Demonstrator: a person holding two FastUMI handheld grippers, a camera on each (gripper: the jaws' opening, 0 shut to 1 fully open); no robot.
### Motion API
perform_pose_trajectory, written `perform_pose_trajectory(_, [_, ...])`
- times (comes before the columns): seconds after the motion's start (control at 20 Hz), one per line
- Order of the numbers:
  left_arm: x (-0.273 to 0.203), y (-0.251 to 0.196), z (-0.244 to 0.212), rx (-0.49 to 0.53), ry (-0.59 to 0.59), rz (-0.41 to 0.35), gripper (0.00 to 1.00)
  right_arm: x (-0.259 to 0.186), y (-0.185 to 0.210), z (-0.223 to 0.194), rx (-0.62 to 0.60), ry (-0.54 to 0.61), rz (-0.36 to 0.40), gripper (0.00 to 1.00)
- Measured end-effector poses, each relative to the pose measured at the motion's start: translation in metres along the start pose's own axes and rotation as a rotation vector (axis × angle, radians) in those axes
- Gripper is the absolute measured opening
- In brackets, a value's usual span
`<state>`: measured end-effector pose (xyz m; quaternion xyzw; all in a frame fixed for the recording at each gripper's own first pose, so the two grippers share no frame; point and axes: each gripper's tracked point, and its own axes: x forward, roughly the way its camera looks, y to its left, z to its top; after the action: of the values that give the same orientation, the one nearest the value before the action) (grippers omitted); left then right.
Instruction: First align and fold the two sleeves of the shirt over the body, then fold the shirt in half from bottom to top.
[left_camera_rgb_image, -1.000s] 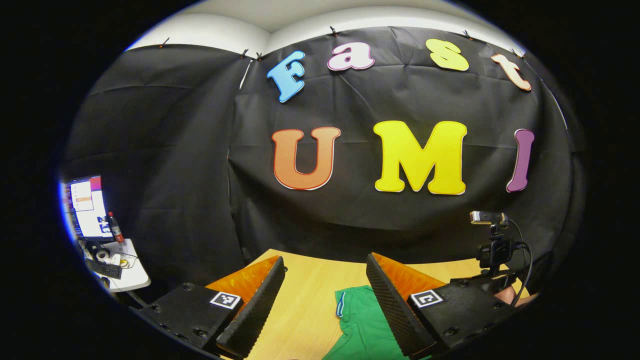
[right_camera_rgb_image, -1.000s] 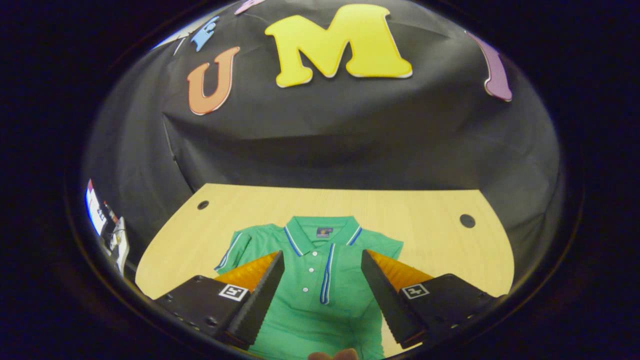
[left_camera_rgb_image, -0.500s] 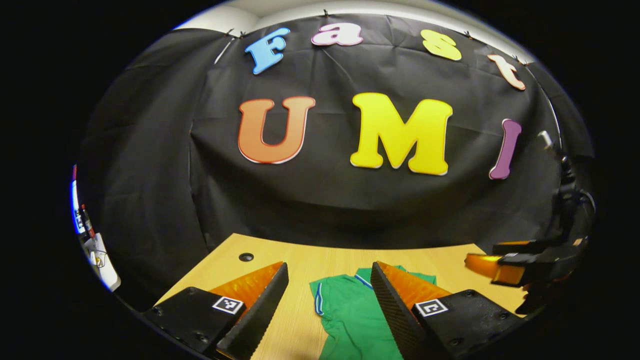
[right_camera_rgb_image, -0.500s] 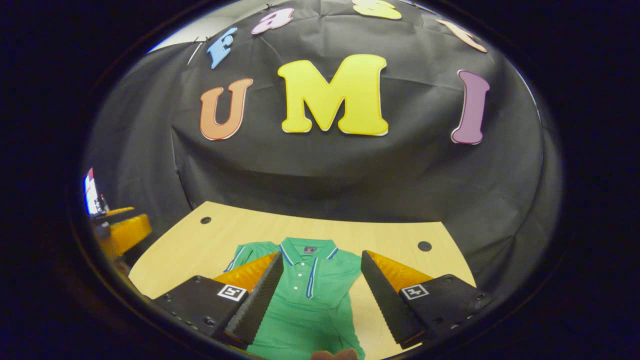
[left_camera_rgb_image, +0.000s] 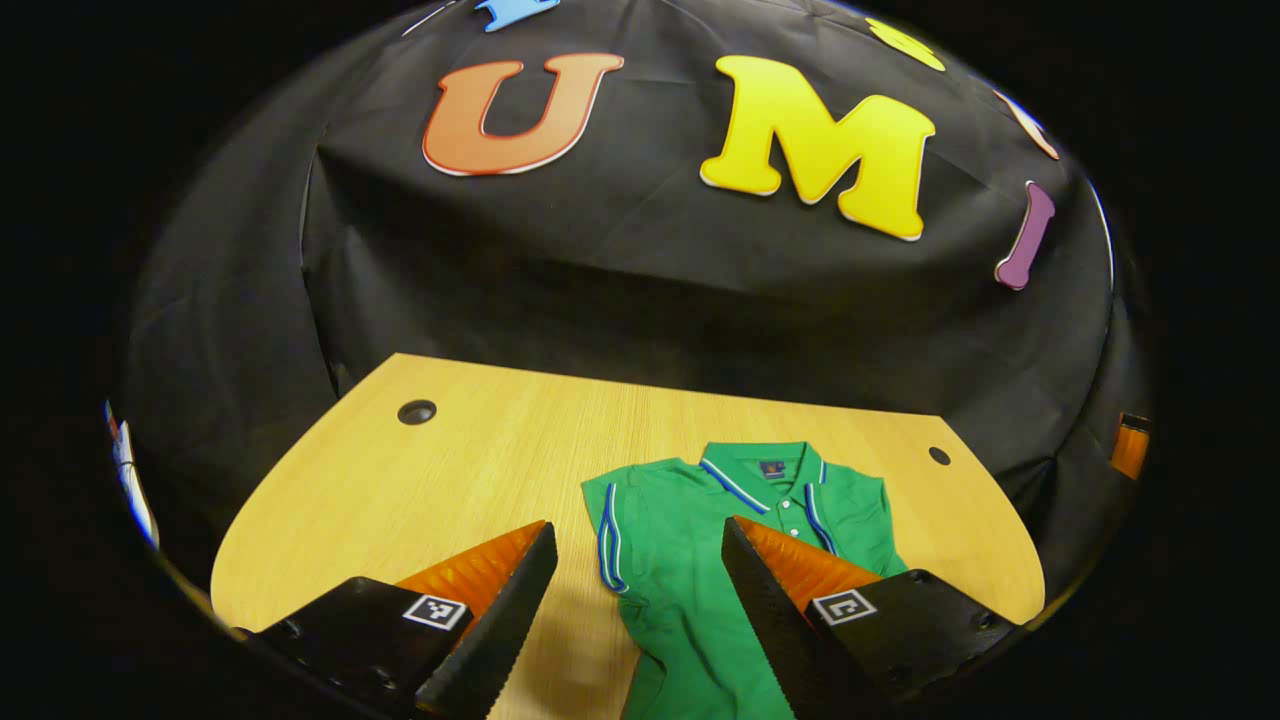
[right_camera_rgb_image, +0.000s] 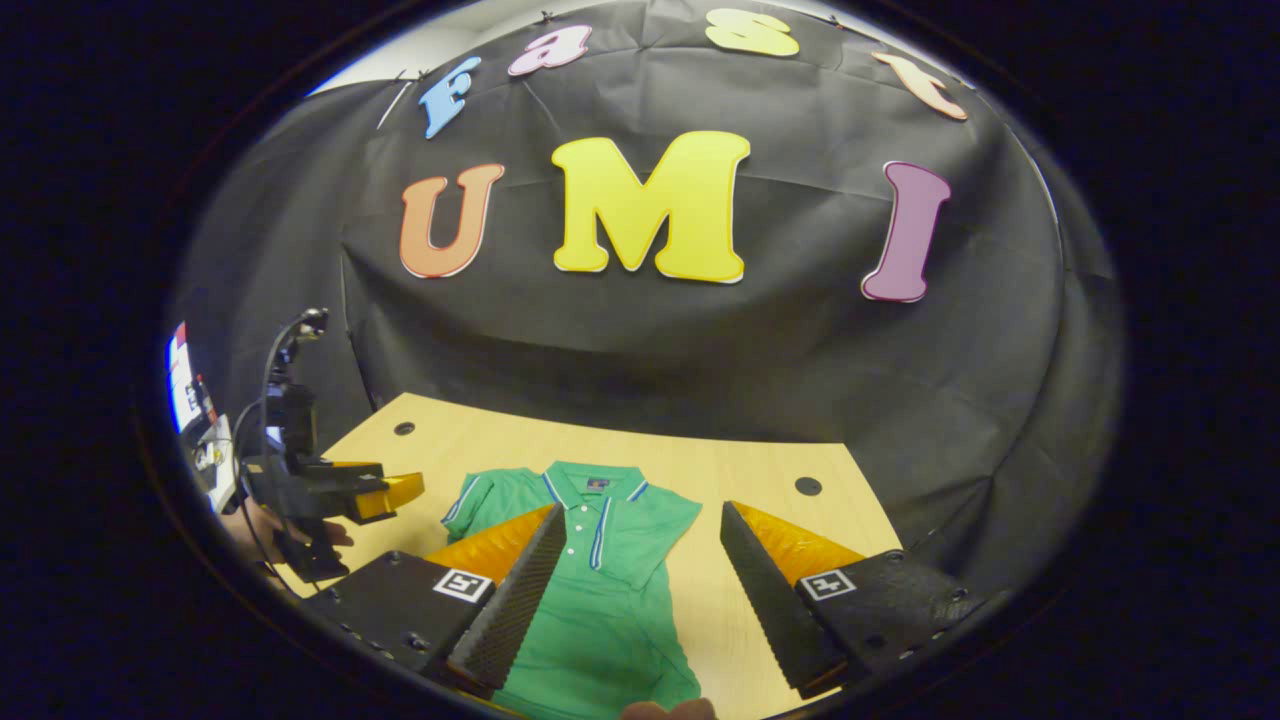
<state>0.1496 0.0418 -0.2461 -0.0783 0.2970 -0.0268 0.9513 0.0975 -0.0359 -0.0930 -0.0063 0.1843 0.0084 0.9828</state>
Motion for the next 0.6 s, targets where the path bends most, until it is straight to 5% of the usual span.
perform_pose_trajectory(0.6, [0.092,0.024,-0.077,0.013,0.263,-0.001,1.00,0.001,-0.004,-0.040,0.008,0.127,-0.001,0.96])
